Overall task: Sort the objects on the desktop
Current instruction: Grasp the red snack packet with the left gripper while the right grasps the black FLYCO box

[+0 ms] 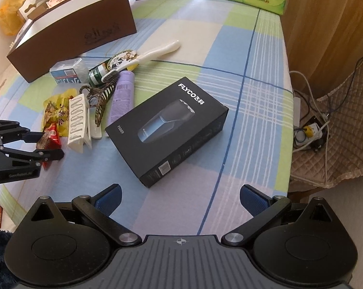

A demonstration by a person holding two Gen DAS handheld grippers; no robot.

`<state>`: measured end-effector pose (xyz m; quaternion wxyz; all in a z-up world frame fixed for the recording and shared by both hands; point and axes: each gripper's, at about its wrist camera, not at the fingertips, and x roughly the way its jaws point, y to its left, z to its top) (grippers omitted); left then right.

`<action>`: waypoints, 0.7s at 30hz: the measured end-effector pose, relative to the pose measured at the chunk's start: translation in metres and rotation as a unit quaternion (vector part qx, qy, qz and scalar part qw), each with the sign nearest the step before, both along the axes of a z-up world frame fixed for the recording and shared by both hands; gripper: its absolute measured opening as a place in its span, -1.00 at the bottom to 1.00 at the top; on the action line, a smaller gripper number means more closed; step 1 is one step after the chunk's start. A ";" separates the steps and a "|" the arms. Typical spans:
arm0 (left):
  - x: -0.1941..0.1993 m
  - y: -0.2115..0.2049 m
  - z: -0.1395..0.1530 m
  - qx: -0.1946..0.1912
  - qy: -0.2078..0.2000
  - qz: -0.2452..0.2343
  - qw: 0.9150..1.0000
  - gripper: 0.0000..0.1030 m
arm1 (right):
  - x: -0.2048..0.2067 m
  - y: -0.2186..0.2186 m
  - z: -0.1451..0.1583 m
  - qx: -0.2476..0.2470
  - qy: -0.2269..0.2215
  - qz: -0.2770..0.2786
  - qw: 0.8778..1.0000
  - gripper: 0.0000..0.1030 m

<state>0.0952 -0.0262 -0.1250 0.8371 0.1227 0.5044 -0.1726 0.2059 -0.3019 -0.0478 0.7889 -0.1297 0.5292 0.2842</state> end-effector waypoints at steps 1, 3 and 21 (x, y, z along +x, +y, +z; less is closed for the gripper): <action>0.000 0.000 0.000 -0.003 0.000 0.005 1.000 -0.29 | 0.000 0.000 0.000 0.000 0.000 0.000 1.000 0.97; 0.001 0.001 0.000 -0.011 0.002 0.013 1.000 -0.52 | -0.001 0.002 0.000 -0.001 0.000 0.000 1.000 0.97; -0.004 0.037 0.069 -0.052 -0.061 0.123 0.989 -0.57 | 0.018 0.033 0.006 0.047 -0.014 -0.055 0.997 0.97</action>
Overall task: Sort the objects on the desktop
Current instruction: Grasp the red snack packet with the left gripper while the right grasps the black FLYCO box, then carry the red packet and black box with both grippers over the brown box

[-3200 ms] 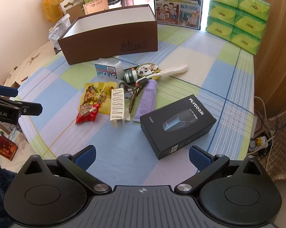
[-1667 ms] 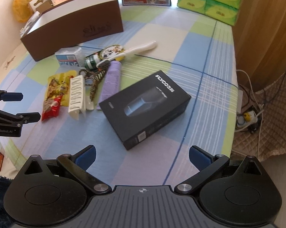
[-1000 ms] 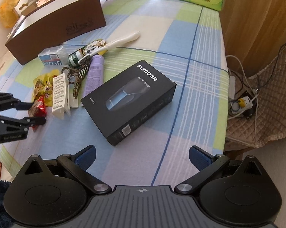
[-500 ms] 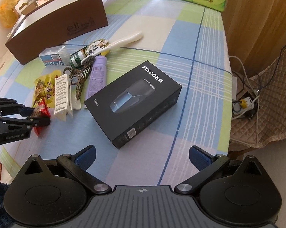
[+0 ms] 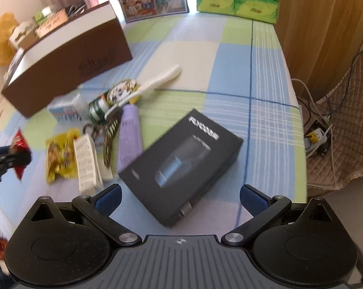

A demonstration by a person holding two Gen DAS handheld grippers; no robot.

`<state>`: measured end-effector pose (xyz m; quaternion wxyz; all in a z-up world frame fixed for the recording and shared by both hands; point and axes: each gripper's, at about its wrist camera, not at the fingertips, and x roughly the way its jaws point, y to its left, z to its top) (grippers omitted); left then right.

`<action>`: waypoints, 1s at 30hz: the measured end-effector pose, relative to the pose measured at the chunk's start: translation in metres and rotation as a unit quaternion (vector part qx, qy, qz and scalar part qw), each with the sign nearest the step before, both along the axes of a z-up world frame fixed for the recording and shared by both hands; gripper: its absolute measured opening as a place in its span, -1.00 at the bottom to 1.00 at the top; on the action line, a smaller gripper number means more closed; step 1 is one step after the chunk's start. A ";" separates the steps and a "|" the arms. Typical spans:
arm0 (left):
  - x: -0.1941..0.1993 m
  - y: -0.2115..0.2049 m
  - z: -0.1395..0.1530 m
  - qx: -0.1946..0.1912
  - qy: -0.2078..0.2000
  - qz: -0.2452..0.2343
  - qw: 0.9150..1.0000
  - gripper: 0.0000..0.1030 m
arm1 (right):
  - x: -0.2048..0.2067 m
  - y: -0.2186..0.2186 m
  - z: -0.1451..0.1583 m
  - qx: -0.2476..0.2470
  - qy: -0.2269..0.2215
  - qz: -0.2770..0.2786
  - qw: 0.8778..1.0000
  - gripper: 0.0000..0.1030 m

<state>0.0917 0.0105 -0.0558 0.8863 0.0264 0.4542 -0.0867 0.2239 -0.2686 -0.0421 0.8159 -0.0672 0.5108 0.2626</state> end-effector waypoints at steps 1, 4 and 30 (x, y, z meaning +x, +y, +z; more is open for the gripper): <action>0.002 0.005 0.004 0.000 -0.004 0.007 1.000 -0.57 | 0.002 0.004 -0.002 0.002 0.001 -0.008 1.000 0.97; 0.008 0.020 0.010 -0.001 -0.011 0.025 1.000 -0.57 | 0.012 0.015 -0.008 0.008 0.006 -0.050 0.999 0.97; 0.025 0.092 0.000 -0.012 0.023 0.079 0.997 -0.57 | 0.033 0.025 -0.028 -0.059 -0.018 -0.037 0.997 0.60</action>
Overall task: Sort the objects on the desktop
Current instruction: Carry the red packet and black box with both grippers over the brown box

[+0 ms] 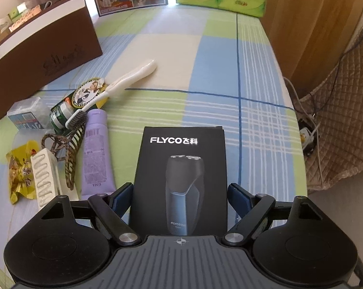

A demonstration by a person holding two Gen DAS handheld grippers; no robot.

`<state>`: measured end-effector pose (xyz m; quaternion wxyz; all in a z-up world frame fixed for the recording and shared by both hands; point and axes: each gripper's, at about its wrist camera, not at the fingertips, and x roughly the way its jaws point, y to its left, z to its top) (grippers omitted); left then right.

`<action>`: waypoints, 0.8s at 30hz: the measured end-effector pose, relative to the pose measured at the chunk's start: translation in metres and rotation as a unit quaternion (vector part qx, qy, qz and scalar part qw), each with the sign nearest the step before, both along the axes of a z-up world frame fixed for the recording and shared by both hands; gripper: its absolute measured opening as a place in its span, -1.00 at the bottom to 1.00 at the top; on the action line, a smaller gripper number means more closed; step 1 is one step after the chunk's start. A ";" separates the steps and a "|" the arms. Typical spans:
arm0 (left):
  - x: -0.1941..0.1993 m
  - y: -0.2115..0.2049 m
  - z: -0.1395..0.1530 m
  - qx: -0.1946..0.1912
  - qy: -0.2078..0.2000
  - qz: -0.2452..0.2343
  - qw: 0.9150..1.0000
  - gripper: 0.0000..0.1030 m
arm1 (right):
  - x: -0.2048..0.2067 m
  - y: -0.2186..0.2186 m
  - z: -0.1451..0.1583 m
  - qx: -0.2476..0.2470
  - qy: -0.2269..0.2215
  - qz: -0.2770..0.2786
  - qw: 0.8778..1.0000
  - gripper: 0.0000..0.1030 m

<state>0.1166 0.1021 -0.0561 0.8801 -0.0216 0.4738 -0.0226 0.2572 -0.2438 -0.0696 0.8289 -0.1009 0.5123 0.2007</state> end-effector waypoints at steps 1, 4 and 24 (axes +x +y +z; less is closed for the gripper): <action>0.000 0.001 0.000 0.000 0.001 0.002 1.000 -0.57 | 0.000 0.002 0.000 0.001 0.000 -0.003 1.000 0.60; -0.001 0.005 0.002 0.002 0.000 0.004 1.000 -0.57 | -0.001 0.009 -0.001 -0.015 -0.007 -0.003 1.000 0.61; -0.008 0.034 0.028 0.000 -0.021 0.055 0.998 -0.57 | 0.008 0.033 0.047 -0.006 -0.052 0.059 0.997 0.48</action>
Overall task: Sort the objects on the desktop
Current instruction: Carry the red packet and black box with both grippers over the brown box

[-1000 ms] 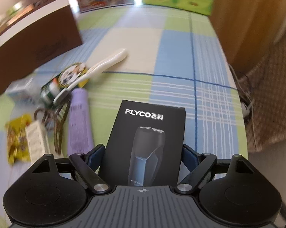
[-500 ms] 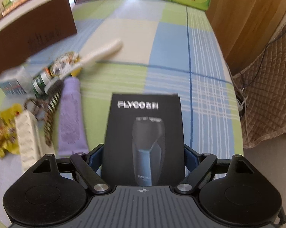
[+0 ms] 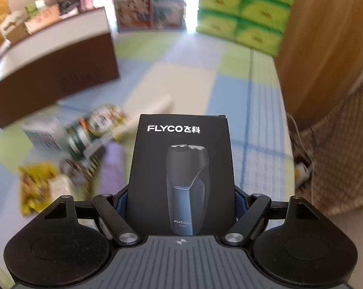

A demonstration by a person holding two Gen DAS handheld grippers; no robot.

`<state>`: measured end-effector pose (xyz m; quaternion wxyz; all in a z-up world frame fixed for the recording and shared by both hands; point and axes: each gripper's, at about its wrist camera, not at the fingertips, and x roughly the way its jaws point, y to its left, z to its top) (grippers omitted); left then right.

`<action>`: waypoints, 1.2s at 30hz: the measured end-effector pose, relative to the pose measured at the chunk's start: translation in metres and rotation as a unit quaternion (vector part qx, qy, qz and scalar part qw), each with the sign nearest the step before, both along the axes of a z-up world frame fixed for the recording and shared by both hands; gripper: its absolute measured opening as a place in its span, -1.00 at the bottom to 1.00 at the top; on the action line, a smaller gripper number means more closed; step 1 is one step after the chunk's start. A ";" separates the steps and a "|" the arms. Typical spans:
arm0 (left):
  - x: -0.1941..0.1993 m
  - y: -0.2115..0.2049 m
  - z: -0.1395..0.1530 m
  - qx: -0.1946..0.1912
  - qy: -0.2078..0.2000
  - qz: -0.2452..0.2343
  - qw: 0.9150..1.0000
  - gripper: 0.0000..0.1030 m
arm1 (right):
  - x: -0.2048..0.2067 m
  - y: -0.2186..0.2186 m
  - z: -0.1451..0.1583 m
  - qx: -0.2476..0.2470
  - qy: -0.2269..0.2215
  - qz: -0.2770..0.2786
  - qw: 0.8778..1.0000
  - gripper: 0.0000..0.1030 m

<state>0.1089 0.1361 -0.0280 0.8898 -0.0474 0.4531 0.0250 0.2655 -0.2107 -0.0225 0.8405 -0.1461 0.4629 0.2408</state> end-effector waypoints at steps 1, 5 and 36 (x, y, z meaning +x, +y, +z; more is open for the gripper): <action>0.002 0.002 0.001 0.002 -0.001 0.003 1.000 -0.57 | 0.001 0.006 0.006 0.008 -0.003 0.008 1.000 0.48; 0.016 0.011 0.012 0.009 -0.013 0.014 1.000 -0.56 | 0.009 0.041 0.030 0.042 -0.014 0.057 0.997 0.48; 0.235 0.152 -0.024 0.037 0.039 0.179 0.982 -0.56 | 0.169 0.346 -0.010 0.009 -0.064 0.254 0.965 0.48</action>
